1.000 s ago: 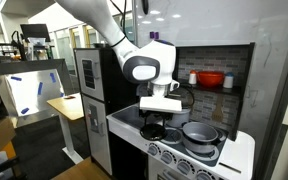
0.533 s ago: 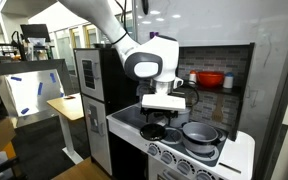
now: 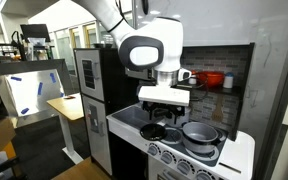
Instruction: Uncover the pot and put the lid on the stovetop
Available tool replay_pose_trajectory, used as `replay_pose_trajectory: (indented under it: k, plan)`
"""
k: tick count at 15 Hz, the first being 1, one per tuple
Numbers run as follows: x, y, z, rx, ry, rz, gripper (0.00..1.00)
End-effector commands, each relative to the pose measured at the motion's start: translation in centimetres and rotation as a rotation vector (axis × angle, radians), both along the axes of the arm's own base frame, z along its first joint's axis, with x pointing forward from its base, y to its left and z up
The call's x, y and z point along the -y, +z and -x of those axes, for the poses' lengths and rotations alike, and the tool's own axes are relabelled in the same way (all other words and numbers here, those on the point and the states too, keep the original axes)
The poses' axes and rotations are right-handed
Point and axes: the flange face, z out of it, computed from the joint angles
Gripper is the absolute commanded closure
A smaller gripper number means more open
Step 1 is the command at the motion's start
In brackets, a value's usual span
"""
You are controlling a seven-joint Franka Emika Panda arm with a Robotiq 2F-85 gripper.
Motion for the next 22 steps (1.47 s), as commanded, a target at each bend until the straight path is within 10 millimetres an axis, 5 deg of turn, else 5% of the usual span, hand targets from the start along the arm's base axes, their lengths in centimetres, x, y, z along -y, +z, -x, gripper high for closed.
replay_pose_trajectory:
  k: [1,7,14,22]
  plan:
    - [-0.3,2.2,3.1,-0.011,-0.079,0.016,0.0]
    - [-0.2,5.2,7.5,-0.032,-0.207,0.065,0.0]
    - [-1.1,6.7,10.3,-0.095,-0.305,0.106,0.0]
    - [-0.9,6.4,10.0,-0.085,-0.301,0.099,0.0]
